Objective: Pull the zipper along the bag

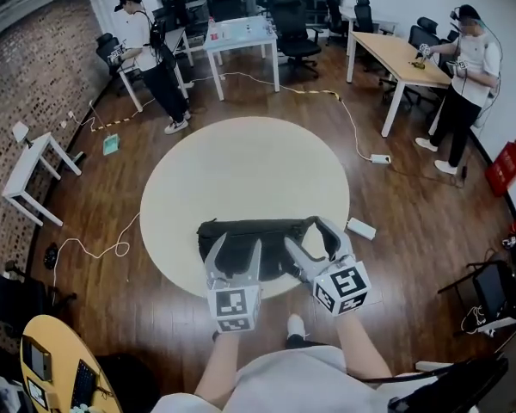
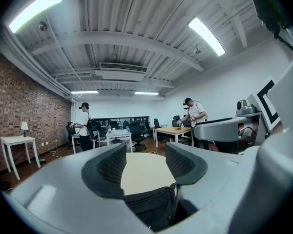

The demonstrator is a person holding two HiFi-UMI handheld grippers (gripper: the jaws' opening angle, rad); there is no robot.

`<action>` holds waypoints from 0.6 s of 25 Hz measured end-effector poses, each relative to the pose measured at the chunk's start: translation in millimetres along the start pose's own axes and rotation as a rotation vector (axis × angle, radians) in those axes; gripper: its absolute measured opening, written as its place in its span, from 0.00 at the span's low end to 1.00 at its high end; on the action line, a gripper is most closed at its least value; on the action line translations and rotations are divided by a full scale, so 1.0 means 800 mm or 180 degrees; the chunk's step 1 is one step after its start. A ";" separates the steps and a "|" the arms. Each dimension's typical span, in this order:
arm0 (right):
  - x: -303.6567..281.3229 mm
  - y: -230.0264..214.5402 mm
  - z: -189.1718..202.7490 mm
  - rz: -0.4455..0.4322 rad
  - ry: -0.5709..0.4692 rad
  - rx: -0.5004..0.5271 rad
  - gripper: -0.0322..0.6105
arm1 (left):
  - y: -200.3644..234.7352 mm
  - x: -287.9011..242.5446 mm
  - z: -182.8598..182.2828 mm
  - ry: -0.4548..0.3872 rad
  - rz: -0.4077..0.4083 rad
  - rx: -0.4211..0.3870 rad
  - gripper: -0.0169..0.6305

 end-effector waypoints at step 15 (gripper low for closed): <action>-0.033 -0.176 0.118 0.0814 0.0696 -0.0317 0.51 | -0.039 -0.159 0.094 0.0705 0.0652 -0.0030 0.45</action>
Point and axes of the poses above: the fingertips, and each gripper's own axes: x backward along the fingers, y to its left, z out of its underside, the point moved 8 cm from there along x, backward along the fingers, and after that the axes turned 4 degrees about -y, right-handed, at the moved point
